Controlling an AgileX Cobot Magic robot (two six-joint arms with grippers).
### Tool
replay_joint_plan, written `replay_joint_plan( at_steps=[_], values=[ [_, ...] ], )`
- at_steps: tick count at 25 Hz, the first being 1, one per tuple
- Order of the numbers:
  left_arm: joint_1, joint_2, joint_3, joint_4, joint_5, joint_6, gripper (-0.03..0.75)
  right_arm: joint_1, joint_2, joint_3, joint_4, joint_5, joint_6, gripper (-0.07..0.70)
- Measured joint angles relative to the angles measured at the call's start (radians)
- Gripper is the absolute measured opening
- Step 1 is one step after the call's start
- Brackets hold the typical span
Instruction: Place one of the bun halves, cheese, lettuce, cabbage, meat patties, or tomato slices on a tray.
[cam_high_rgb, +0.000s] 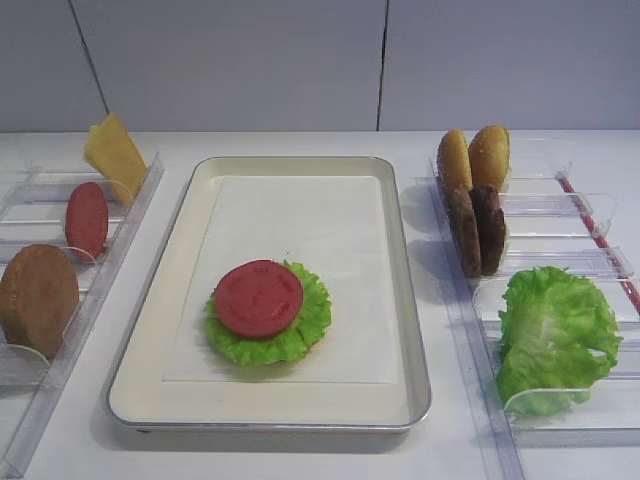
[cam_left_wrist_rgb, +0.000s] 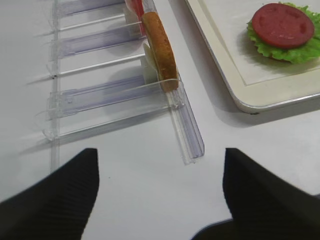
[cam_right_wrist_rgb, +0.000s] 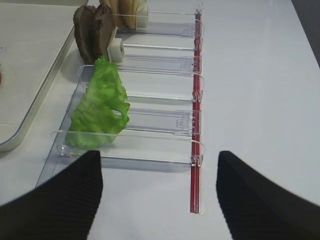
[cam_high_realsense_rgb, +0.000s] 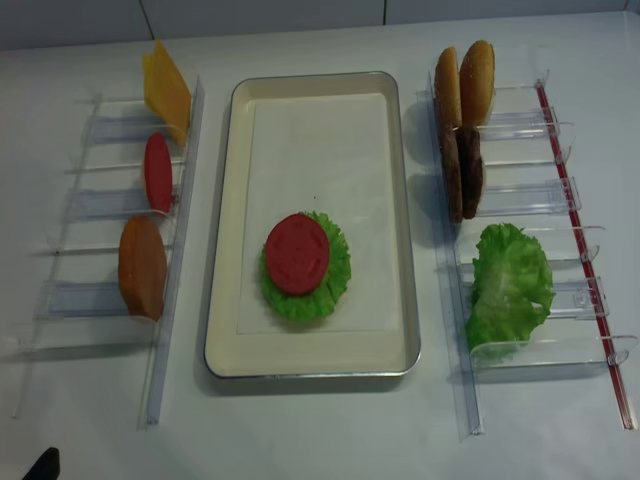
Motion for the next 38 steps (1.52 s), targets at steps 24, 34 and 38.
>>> replay_joint_plan(
  at_steps=[24, 34, 38],
  values=[
    [0.0, 0.0, 0.0, 0.0, 0.0, 0.0, 0.485, 0.0, 0.0, 0.0, 0.0, 0.0, 0.0, 0.492],
    [0.0, 0.0, 0.0, 0.0, 0.0, 0.0, 0.485, 0.0, 0.0, 0.0, 0.0, 0.0, 0.0, 0.492],
    [0.0, 0.0, 0.0, 0.0, 0.0, -0.002, 0.485, 0.0, 0.0, 0.0, 0.0, 0.0, 0.0, 0.492]
  ],
)
